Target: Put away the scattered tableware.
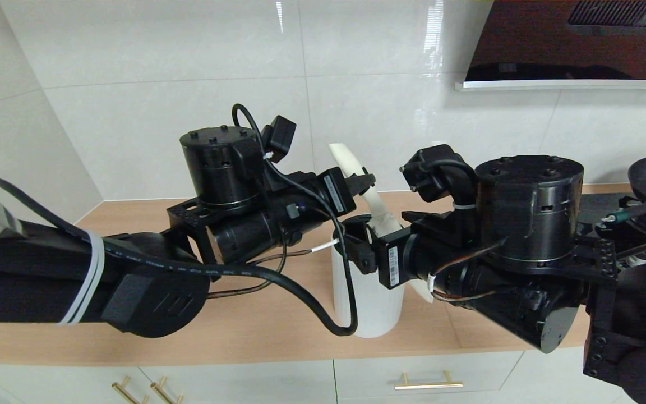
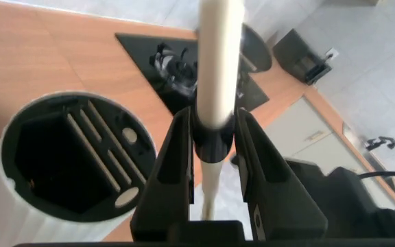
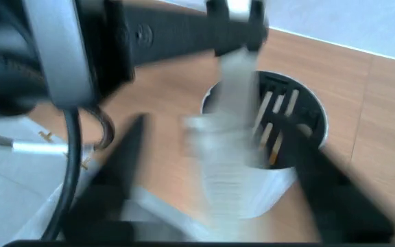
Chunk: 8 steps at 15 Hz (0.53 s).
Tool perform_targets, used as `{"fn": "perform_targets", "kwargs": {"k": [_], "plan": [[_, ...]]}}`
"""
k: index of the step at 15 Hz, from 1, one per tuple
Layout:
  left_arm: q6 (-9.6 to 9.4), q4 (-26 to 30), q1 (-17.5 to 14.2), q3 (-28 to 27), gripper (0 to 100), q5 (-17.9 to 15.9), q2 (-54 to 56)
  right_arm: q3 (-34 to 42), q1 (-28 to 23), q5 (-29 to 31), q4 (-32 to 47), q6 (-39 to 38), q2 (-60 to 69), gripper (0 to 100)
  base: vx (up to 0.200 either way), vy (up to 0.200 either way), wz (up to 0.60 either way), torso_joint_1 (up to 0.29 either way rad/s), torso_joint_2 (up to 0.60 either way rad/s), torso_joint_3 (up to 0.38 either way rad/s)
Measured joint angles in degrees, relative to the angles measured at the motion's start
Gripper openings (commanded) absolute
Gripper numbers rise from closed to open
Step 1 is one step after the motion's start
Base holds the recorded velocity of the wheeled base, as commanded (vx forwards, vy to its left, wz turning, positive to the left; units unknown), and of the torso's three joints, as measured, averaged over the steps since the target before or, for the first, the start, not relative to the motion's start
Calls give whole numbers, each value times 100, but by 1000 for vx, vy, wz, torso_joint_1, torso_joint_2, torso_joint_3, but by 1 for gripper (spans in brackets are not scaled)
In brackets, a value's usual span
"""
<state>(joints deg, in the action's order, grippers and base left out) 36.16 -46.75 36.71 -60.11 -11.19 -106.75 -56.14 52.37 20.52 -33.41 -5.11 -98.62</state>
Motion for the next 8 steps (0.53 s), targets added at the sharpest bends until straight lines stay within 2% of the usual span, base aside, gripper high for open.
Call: {"fn": "perform_targets", "kwargs": {"k": [4, 5, 7, 8], "plan": [[-22, -7, -29, 2, 0, 202, 243, 286, -44, 0, -239, 266, 278, 100, 0, 0, 0, 0, 0, 0], [-113, -11, -79, -9, 0, 263, 325, 418, -122, -24, -244, 462, 433, 100, 0, 0, 0, 0, 0, 0], [-482, -24, -254, -17, 0, 384, 518, 691, -441, -95, -244, 779, 796, 100, 0, 0, 0, 0, 0, 0], [-606, -32, -324, -20, 0, 430, 596, 750, -599, -112, -244, 823, 922, 100, 0, 0, 0, 0, 0, 0]]}}
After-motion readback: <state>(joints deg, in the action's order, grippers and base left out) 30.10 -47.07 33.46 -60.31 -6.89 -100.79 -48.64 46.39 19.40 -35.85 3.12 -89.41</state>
